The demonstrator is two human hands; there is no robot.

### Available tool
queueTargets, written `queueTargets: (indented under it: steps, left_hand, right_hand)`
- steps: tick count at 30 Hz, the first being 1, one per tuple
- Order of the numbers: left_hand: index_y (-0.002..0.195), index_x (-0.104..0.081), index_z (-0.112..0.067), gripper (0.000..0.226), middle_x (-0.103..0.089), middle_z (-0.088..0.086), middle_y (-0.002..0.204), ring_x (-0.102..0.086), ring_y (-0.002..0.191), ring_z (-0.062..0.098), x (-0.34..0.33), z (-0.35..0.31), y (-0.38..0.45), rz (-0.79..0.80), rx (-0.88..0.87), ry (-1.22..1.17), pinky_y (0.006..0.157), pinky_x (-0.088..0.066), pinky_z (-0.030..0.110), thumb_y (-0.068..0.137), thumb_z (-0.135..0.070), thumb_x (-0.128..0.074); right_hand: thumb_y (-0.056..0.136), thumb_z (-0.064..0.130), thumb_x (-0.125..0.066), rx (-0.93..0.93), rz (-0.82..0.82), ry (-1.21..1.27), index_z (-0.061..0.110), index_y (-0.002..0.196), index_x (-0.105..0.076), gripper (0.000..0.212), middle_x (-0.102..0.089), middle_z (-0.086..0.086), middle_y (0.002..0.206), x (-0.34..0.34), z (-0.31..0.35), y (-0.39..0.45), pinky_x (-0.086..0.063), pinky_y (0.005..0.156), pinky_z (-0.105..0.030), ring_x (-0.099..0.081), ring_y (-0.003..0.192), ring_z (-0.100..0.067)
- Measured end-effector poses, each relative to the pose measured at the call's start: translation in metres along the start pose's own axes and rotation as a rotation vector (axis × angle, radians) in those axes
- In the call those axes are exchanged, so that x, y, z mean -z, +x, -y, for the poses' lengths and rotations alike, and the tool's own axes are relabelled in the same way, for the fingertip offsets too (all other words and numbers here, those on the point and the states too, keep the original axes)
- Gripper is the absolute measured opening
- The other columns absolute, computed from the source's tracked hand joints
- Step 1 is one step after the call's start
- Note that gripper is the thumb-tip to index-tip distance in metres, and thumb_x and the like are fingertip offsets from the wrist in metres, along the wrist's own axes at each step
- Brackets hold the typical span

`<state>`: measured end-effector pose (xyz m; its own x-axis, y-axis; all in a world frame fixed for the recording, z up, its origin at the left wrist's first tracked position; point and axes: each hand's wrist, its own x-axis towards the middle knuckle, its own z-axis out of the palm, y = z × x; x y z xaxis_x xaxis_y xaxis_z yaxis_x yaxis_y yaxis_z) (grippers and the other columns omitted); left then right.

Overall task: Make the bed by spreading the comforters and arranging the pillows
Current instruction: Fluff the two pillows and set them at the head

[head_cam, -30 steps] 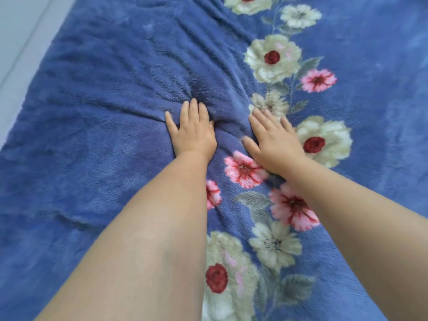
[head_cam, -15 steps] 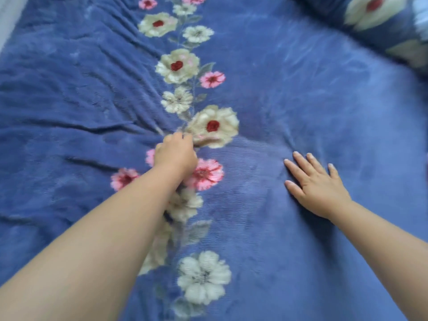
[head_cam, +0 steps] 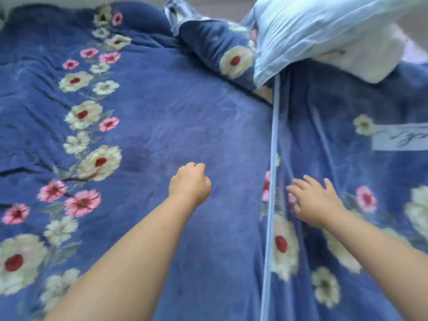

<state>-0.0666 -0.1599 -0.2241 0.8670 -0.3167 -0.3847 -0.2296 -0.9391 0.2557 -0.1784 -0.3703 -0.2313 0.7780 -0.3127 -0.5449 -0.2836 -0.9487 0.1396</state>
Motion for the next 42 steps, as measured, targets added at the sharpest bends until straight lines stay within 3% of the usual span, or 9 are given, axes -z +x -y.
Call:
queueTargets:
  steps: [8, 18, 23, 27, 32, 35, 37, 39, 42]
  left_hand:
    - [0.134, -0.046, -0.012, 0.039, -0.046, 0.006, 0.138, -0.041, 0.129, 0.026, 0.021, -0.092, -0.003, -0.02, -0.022, 0.002, 0.101, -0.038, 0.038, 0.096, -0.016, -0.037]
    - [0.137, -0.042, -0.016, 0.042, -0.043, 0.008, 0.14, -0.043, 0.126, 0.03, 0.107, -0.178, 0.011, -0.146, -0.127, 0.047, 0.098, -0.04, 0.038, 0.095, -0.019, -0.037]
    - [0.133, -0.045, -0.012, 0.04, -0.046, 0.01, 0.136, -0.045, 0.124, 0.031, 0.121, -0.235, 0.056, -0.223, -0.046, -0.049, 0.096, -0.041, 0.039, 0.094, -0.019, -0.041]
    - [0.132, -0.045, -0.011, 0.04, -0.047, 0.011, 0.135, -0.046, 0.123, 0.031, 0.108, -0.273, 0.088, -0.212, 0.048, -0.14, 0.094, -0.042, 0.039, 0.093, -0.02, -0.043]
    - [0.138, -0.04, -0.013, 0.044, -0.044, 0.007, 0.14, -0.043, 0.129, 0.025, 0.084, -0.305, 0.118, -0.176, 0.072, -0.185, 0.098, -0.041, 0.038, 0.094, -0.023, -0.043]
    - [0.14, -0.036, -0.014, 0.047, -0.043, 0.007, 0.142, -0.043, 0.129, 0.025, 0.075, -0.308, 0.122, -0.15, 0.116, -0.18, 0.097, -0.041, 0.037, 0.095, -0.024, -0.043]
    - [0.139, -0.036, -0.014, 0.047, -0.044, 0.008, 0.14, -0.044, 0.127, 0.026, 0.074, -0.308, 0.124, -0.149, 0.15, -0.167, 0.095, -0.042, 0.038, 0.094, -0.022, -0.044]
    - [0.139, -0.035, -0.013, 0.049, -0.045, 0.01, 0.137, -0.044, 0.125, 0.028, 0.077, -0.308, 0.123, -0.177, 0.181, -0.166, 0.093, -0.042, 0.039, 0.092, -0.02, -0.046]
    - [0.147, -0.019, -0.016, 0.066, -0.029, 0.01, 0.148, -0.029, 0.137, 0.028, 0.081, -0.316, 0.12, -0.236, 0.185, -0.134, 0.104, -0.036, 0.04, 0.09, -0.023, -0.053]
  right_hand:
    - [0.095, 0.024, -0.034, -0.05, -0.038, 0.06, 0.024, 0.145, -0.021, 0.052, -0.013, 0.005, 0.157, 0.016, -0.108, -0.016, -0.013, 0.117, -0.046, -0.009, 0.146, -0.016]
    - [0.089, 0.024, -0.047, -0.069, -0.419, 0.11, 0.013, 0.13, -0.043, 0.042, -0.046, -0.005, 0.137, 0.151, -0.168, 0.005, -0.029, 0.107, -0.042, -0.032, 0.134, -0.024]
    - [0.089, 0.027, -0.05, -0.024, -0.519, 0.02, 0.014, 0.138, -0.033, 0.053, -0.036, -0.006, 0.145, 0.216, -0.214, 0.062, -0.015, 0.115, -0.049, -0.022, 0.14, -0.026]
    - [0.089, 0.029, -0.053, -0.003, -0.562, -0.099, 0.019, 0.146, -0.015, 0.069, -0.015, -0.005, 0.156, 0.24, -0.244, 0.109, -0.004, 0.116, -0.053, -0.007, 0.145, -0.026]
    - [0.09, 0.018, -0.051, -0.002, -0.594, -0.256, 0.024, 0.147, 0.001, 0.077, 0.004, -0.004, 0.159, 0.265, -0.271, 0.171, 0.001, 0.115, -0.057, 0.005, 0.146, -0.028]
    - [0.094, 0.009, -0.037, 0.017, -0.618, -0.254, 0.015, 0.145, -0.015, 0.056, -0.017, -0.015, 0.154, 0.271, -0.278, 0.194, -0.018, 0.112, -0.055, -0.017, 0.142, -0.034]
    - [0.094, 0.004, -0.03, 0.087, -0.656, -0.214, 0.003, 0.134, -0.031, 0.039, -0.043, -0.025, 0.134, 0.268, -0.288, 0.201, -0.039, 0.093, -0.044, -0.044, 0.121, -0.037]
    - [0.094, 0.0, -0.028, 0.148, -0.637, -0.123, -0.003, 0.127, -0.035, 0.033, -0.055, -0.027, 0.117, 0.26, -0.296, 0.201, -0.039, 0.073, -0.038, -0.055, 0.105, -0.038]
    - [0.09, 0.001, -0.038, 0.215, -0.621, 0.105, 0.001, 0.108, -0.047, 0.02, -0.062, -0.028, 0.107, 0.254, -0.3, 0.188, -0.032, 0.067, -0.033, -0.059, 0.097, -0.041]
